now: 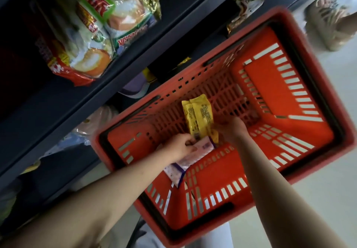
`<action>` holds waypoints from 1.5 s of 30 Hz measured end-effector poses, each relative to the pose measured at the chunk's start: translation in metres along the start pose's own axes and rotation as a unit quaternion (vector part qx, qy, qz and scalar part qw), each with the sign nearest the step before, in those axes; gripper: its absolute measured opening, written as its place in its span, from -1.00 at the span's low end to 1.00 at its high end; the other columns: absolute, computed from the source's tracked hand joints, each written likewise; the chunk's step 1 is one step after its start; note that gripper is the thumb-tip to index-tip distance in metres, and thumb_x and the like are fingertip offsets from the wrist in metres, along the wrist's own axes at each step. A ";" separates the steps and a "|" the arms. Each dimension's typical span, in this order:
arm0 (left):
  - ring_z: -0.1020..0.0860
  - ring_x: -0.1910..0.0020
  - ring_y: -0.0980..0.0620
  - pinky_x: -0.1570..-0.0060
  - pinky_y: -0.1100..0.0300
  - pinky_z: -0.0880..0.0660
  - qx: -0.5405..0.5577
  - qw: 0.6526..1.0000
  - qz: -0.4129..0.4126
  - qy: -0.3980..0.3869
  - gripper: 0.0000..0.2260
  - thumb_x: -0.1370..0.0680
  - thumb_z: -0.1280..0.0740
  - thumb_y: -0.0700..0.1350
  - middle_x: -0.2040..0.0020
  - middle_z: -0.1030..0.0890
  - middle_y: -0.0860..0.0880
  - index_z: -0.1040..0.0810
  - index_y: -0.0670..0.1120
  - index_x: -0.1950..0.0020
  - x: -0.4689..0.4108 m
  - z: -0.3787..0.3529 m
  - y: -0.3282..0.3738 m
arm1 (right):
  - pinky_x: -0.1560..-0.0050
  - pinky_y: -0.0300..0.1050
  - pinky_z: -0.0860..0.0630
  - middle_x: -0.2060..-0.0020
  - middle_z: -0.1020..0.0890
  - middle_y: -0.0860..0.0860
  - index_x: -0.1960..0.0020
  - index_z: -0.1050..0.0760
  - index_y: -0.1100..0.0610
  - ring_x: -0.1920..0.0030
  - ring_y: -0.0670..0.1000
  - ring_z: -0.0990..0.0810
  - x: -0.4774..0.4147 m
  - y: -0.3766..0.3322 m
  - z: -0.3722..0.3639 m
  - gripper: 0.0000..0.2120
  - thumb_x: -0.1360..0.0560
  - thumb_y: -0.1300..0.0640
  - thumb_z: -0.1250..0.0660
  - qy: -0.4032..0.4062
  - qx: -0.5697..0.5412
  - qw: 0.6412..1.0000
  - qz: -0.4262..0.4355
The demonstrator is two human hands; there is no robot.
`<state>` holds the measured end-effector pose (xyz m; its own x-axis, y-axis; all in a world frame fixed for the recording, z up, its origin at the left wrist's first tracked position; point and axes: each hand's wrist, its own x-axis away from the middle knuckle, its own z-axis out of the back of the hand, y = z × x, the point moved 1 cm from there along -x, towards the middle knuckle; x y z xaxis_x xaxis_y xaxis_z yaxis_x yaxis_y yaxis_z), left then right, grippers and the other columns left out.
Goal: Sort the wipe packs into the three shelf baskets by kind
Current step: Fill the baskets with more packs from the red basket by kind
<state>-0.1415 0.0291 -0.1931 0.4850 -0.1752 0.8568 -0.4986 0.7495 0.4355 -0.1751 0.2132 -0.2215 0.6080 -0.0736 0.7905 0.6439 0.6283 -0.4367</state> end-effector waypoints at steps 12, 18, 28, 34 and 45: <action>-0.50 0.06 0.03 0.25 0.36 -0.35 0.048 0.996 -0.010 0.070 -0.82 -0.55 -0.35 -0.22 0.05 -0.57 -0.08 -0.58 -0.24 -0.13 0.006 0.030 -0.002 | -0.01 0.00 -0.57 0.01 -0.69 0.04 -0.10 -0.64 0.10 0.02 0.08 -0.63 0.008 -0.010 -0.016 -0.71 -0.43 -0.02 -0.45 0.048 -0.064 0.996 -0.036; -0.55 0.02 0.01 0.06 0.24 -0.40 0.081 0.993 -0.027 0.085 -0.84 -0.53 -0.37 -0.22 -0.01 -0.62 -0.13 -0.60 -0.20 -0.09 0.008 0.034 0.003 | 0.04 -0.03 -0.56 0.11 -0.63 0.03 -0.03 -0.61 0.12 0.09 0.07 -0.60 0.009 -0.018 -0.011 -0.83 -0.49 0.05 -0.40 0.036 -0.099 0.994 -0.033; -0.54 0.14 0.12 0.13 0.28 -0.43 0.197 0.964 -0.130 0.123 -0.88 -0.56 -0.33 -0.21 0.11 -0.59 0.01 -0.53 0.01 0.09 0.115 0.082 0.093 | 0.08 0.04 -0.59 0.13 -0.64 -0.06 -0.05 -0.57 0.07 0.10 -0.03 -0.63 0.127 -0.073 0.120 -0.85 -0.49 0.11 -0.41 0.195 -0.223 0.949 0.110; -0.57 0.10 0.08 0.14 0.23 -0.43 0.261 0.926 -0.195 0.190 -0.97 -0.60 -0.27 -0.15 0.06 -0.63 0.00 -0.48 -0.04 0.01 0.298 0.142 0.182 | -0.04 0.09 -0.59 0.05 -0.68 0.07 -0.09 -0.54 0.10 0.04 0.03 -0.66 0.302 -0.161 0.231 -0.87 -0.55 0.20 -0.32 0.216 -0.326 0.896 0.213; -0.60 0.16 -0.02 0.10 0.05 -0.48 0.425 0.790 -0.304 0.322 -0.92 -0.60 -0.27 -0.15 0.10 -0.67 -0.04 -0.54 -0.08 -0.03 0.552 0.227 0.178 | -0.18 0.16 -0.54 -0.16 -0.63 0.02 -0.36 -0.37 0.00 -0.14 0.07 -0.63 0.517 -0.347 0.219 -0.23 -0.26 -0.31 -0.45 -0.023 -0.390 0.849 0.355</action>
<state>-0.1256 -0.0791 0.4204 0.9489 0.2275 0.2188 -0.2021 -0.0947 0.9748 -0.1856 0.1268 0.4322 0.9644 0.1511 0.2172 0.2453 -0.2032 -0.9479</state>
